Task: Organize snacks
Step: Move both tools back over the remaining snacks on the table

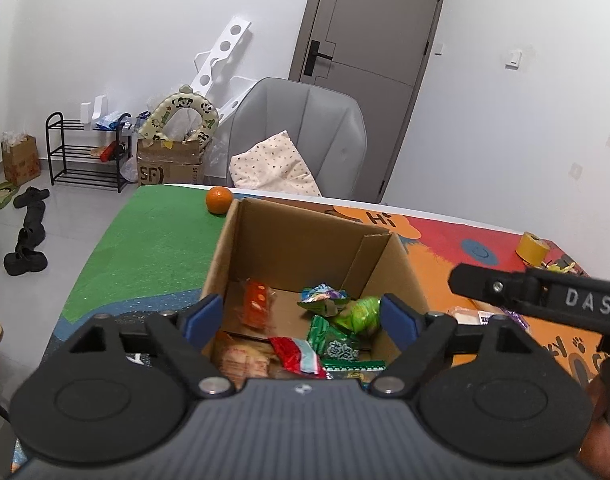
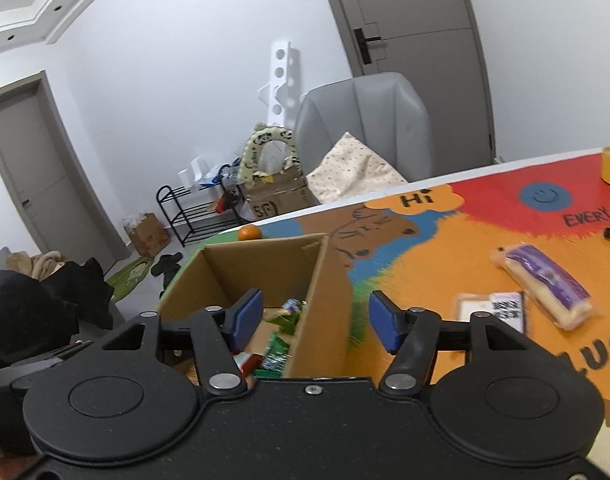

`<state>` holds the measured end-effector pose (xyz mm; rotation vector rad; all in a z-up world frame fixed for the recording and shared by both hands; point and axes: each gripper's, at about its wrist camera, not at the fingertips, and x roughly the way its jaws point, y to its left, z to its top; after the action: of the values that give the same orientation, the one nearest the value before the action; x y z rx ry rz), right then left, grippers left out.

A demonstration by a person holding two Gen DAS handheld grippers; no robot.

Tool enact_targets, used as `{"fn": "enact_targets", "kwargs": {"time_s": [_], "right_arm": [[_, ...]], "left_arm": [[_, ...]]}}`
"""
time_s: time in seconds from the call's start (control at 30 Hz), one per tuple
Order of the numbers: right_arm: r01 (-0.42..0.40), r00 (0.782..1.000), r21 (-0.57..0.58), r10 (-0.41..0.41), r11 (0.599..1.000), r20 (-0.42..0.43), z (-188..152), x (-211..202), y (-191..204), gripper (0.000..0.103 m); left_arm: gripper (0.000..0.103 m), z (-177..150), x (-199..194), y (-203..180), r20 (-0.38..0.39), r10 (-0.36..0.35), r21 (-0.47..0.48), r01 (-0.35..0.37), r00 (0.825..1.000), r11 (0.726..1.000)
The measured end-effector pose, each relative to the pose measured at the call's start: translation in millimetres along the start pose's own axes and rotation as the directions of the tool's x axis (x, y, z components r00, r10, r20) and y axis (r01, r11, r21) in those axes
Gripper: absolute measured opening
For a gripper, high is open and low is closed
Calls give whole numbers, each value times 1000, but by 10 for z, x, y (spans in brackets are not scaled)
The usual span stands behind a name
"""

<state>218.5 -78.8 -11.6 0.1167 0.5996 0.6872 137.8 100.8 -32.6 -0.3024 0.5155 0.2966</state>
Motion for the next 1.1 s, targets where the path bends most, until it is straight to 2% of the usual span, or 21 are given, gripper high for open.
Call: {"fn": "enact_targets", "kwargs": {"time_s": [0.7, 1.1], "right_arm": [[65, 997, 99, -68, 993, 27, -110, -410, -666, 93], [112, 992, 143, -118, 983, 37, -155, -613, -1026, 98]], "left_arm": [[93, -95, 6, -679, 0, -50, 118, 50, 999, 992], [93, -161, 68, -1022, -24, -83, 149, 86, 996, 985]]}}
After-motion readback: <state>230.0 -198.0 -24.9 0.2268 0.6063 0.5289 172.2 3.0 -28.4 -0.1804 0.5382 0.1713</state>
